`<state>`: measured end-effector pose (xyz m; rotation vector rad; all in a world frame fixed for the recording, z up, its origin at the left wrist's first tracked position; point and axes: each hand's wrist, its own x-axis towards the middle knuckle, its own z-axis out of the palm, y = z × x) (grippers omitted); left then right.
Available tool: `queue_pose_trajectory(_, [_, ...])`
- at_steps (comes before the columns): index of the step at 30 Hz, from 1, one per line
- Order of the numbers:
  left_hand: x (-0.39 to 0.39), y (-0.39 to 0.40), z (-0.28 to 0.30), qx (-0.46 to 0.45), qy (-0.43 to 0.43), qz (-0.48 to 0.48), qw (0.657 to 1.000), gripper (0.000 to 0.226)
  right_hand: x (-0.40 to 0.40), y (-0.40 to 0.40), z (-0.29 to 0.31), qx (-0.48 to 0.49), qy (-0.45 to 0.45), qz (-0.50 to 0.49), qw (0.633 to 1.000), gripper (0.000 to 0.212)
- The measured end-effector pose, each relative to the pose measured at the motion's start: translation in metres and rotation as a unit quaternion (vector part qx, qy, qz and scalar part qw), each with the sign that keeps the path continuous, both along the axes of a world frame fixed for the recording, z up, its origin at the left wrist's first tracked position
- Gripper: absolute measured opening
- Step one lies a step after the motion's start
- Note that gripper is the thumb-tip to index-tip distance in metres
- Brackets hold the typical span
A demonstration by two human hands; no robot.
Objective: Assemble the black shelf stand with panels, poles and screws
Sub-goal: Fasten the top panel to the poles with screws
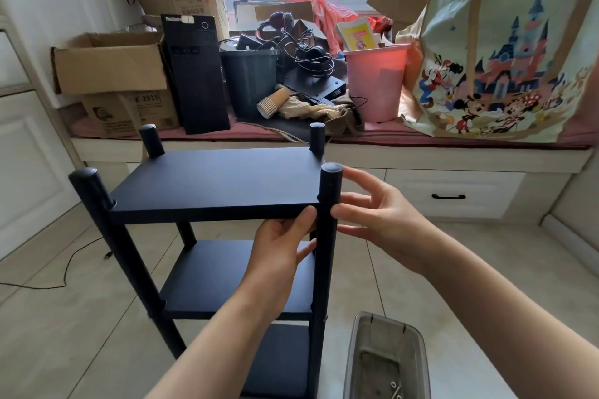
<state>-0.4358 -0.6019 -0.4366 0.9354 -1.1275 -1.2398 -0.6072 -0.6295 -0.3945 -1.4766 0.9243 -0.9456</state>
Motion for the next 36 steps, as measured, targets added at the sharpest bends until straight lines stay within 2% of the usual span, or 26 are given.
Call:
queue_pose_trajectory(5, [0.002, 0.002, 0.004, 0.007, 0.001, -0.004, 1.000, 0.032, 0.003, -0.001, -0.001, -0.051, 0.034, -0.002, 0.998, 0.038])
queue_pose_trajectory(9, [0.001, 0.000, 0.008, 0.026, 0.019, 0.015, 0.999, 0.026, 0.005, -0.004, -0.002, -0.072, 0.024, -0.007, 0.997, 0.038])
queue_pose_trajectory(11, [0.005, 0.003, 0.009, 0.034, -0.025, 0.035, 0.998, 0.018, 0.007, -0.005, -0.002, -0.061, 0.015, -0.004, 0.998, 0.038])
queue_pose_trajectory(12, [0.009, 0.004, 0.006, 0.017, -0.099, 0.060, 0.993, 0.016, 0.008, -0.006, -0.001, -0.052, 0.011, -0.006, 0.999, 0.038])
queue_pose_trajectory(13, [0.014, 0.006, 0.002, -0.017, -0.204, 0.103, 0.973, 0.011, 0.008, -0.007, -0.001, -0.042, 0.010, -0.009, 0.999, 0.036])
queue_pose_trajectory(14, [0.018, 0.010, 0.001, -0.058, -0.309, 0.156, 0.937, 0.008, 0.008, -0.007, 0.001, -0.032, 0.014, -0.012, 0.999, 0.036])
queue_pose_trajectory(15, [0.020, 0.016, 0.002, -0.112, -0.390, 0.213, 0.889, 0.016, 0.008, -0.008, 0.001, -0.022, 0.020, -0.013, 0.999, 0.038])
queue_pose_trajectory(16, [0.022, 0.020, 0.004, -0.179, -0.425, 0.260, 0.848, 0.024, 0.008, -0.008, 0.002, -0.011, 0.026, -0.013, 1.000, 0.043])
queue_pose_trajectory(18, [0.024, 0.022, 0.012, -0.308, -0.430, 0.326, 0.783, 0.028, 0.007, -0.010, 0.003, 0.008, 0.032, -0.010, 0.999, 0.051])
queue_pose_trajectory(20, [0.024, 0.015, 0.014, -0.356, -0.454, 0.349, 0.739, 0.031, 0.007, -0.010, 0.004, 0.023, 0.030, -0.004, 0.999, 0.046])
queue_pose_trajectory(21, [0.023, 0.011, 0.014, -0.349, -0.482, 0.339, 0.729, 0.040, 0.007, -0.011, 0.005, 0.029, 0.028, -0.002, 0.999, 0.042])
queue_pose_trajectory(24, [0.015, -0.001, 0.010, -0.316, -0.541, 0.282, 0.727, 0.056, 0.006, -0.009, 0.006, 0.042, 0.017, 0.010, 0.999, 0.040])
queue_pose_trajectory(30, [-0.001, -0.009, 0.015, -0.302, -0.497, 0.294, 0.758, 0.042, 0.007, -0.010, 0.008, 0.053, 0.004, -0.001, 0.999, 0.036])
queue_pose_trajectory(33, [-0.004, -0.008, 0.015, -0.286, -0.502, 0.289, 0.763, 0.045, 0.003, -0.016, 0.010, 0.086, 0.000, 0.001, 0.996, 0.047])
queue_pose_trajectory(36, [-0.006, -0.006, 0.016, -0.280, -0.517, 0.284, 0.757, 0.041, 0.011, -0.023, 0.010, 0.145, -0.027, -0.070, 0.987, 0.051])
